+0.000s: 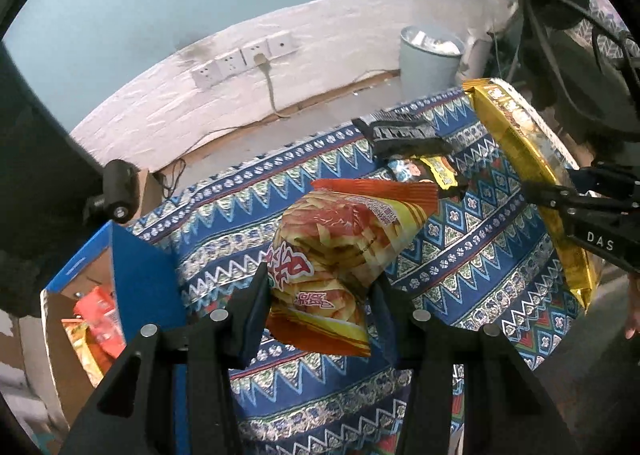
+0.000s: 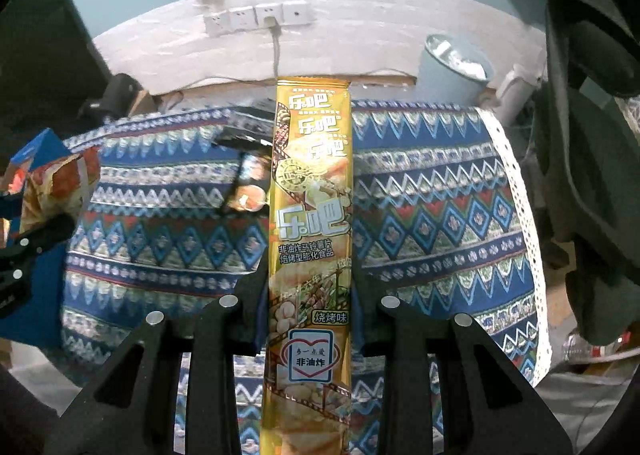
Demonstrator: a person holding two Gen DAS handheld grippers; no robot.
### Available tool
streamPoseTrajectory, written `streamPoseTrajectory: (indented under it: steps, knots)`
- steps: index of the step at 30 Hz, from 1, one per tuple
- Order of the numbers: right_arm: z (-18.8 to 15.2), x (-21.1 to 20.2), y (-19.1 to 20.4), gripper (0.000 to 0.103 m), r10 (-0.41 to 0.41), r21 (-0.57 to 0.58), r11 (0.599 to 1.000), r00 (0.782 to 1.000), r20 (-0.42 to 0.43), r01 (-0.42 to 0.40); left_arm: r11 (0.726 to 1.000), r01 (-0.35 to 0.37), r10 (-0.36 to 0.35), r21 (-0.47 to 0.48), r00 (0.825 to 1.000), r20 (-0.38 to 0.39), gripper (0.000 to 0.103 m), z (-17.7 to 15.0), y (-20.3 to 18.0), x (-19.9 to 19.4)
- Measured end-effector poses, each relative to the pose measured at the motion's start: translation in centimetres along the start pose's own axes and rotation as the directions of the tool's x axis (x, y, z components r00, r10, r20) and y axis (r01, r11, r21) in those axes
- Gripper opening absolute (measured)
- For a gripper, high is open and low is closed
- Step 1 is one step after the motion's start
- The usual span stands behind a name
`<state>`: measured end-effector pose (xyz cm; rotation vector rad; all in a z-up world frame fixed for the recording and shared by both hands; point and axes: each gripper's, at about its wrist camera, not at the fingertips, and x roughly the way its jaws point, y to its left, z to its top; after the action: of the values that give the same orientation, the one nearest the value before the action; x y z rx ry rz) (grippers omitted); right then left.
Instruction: Organize snacks
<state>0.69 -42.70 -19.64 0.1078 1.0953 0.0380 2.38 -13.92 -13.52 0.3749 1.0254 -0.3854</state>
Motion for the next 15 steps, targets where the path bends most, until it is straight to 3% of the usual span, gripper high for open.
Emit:
streamPoseTrajectory:
  steps: [15]
  knots:
    - [2.7,-3.3,8.0,0.030,0.105,-0.114,0.989,0.993,0.059,-0.097,0.997,-0.054,0.059,-0.061,0.995,0.081,0.048,-2.0,5.2,-5.6]
